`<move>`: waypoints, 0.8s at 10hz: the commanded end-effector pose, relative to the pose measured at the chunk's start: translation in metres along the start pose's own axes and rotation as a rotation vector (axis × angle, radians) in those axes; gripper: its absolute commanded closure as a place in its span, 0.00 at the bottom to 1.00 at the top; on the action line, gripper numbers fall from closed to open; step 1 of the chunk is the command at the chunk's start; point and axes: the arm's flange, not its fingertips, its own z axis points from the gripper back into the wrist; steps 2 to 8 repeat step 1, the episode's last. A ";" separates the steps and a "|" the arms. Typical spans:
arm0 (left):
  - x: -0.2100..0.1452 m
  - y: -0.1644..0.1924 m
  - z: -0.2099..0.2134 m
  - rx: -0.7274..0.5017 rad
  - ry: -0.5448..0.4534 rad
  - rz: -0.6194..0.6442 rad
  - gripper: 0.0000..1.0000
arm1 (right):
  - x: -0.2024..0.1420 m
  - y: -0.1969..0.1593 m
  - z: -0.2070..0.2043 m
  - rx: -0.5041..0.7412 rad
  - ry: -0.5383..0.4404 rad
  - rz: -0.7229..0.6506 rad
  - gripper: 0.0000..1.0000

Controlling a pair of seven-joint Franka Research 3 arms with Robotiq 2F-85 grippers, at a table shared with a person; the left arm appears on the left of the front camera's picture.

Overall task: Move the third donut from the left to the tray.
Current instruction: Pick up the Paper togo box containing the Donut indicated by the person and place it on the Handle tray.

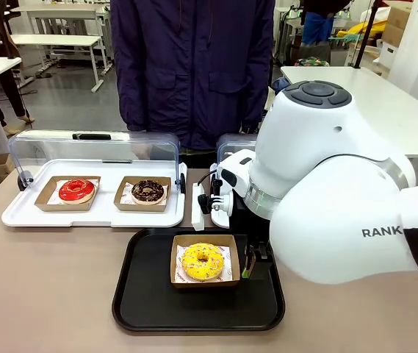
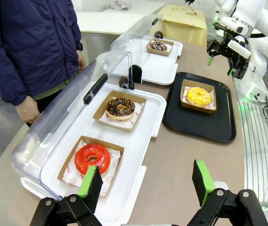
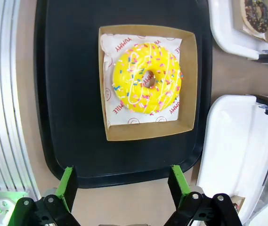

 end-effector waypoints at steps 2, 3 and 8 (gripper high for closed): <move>0.002 -0.003 0.001 -0.007 0.011 -0.001 0.00 | 0.001 -0.001 -0.002 -0.013 0.005 -0.009 0.00; 0.002 -0.003 0.001 -0.007 0.011 -0.001 0.00 | 0.001 -0.001 -0.002 -0.013 0.005 -0.009 0.00; 0.002 -0.003 0.001 -0.007 0.011 -0.001 0.00 | 0.001 -0.001 -0.002 -0.013 0.005 -0.009 0.00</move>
